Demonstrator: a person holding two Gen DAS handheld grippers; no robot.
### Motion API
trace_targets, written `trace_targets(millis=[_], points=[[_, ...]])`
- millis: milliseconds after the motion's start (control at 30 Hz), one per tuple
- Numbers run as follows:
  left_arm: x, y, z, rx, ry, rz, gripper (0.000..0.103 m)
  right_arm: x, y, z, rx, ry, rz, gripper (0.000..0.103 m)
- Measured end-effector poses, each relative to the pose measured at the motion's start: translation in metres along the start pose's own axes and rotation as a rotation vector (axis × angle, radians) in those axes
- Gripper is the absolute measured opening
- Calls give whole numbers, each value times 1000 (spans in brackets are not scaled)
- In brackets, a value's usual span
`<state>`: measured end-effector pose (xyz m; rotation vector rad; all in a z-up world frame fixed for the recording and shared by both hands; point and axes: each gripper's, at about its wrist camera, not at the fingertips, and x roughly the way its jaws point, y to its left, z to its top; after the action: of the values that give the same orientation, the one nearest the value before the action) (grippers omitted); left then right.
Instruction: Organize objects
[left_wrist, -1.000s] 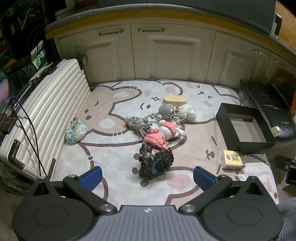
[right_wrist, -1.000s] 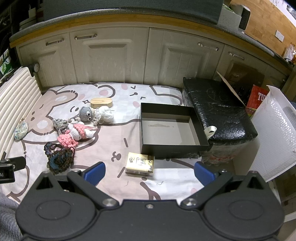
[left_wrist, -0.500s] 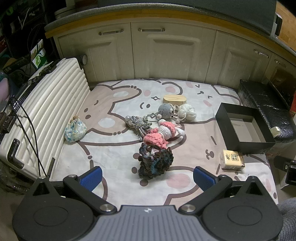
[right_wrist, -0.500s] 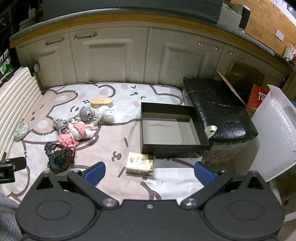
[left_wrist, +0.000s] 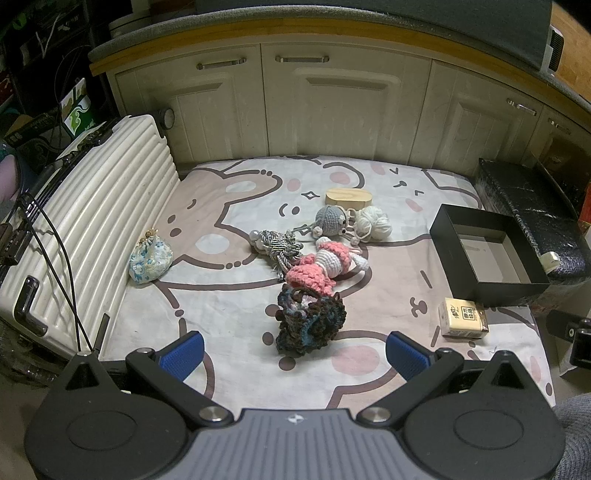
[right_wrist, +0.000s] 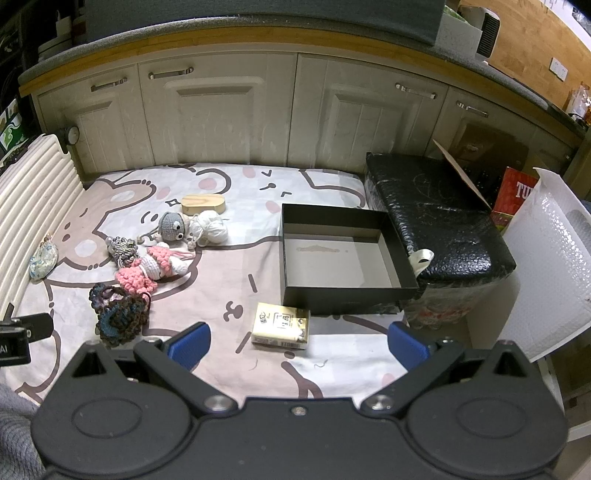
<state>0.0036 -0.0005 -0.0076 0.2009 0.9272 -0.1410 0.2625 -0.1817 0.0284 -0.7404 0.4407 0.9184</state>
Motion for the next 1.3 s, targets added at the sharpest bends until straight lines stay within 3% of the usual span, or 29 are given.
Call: trace_targets(millis=[833, 867, 933, 1300], points=[[0, 1, 1, 17, -2, -8, 103, -1, 1, -1, 103, 66, -105, 103], [0, 1, 1, 18, -3, -7, 103, -2, 2, -2, 157, 102, -156, 103], [0, 2, 0, 20, -4, -5, 103, -2, 2, -3, 162, 104, -161, 103], [-10, -2, 8, 41, -68, 23, 103, -7, -2, -2, 240, 90, -231, 103]])
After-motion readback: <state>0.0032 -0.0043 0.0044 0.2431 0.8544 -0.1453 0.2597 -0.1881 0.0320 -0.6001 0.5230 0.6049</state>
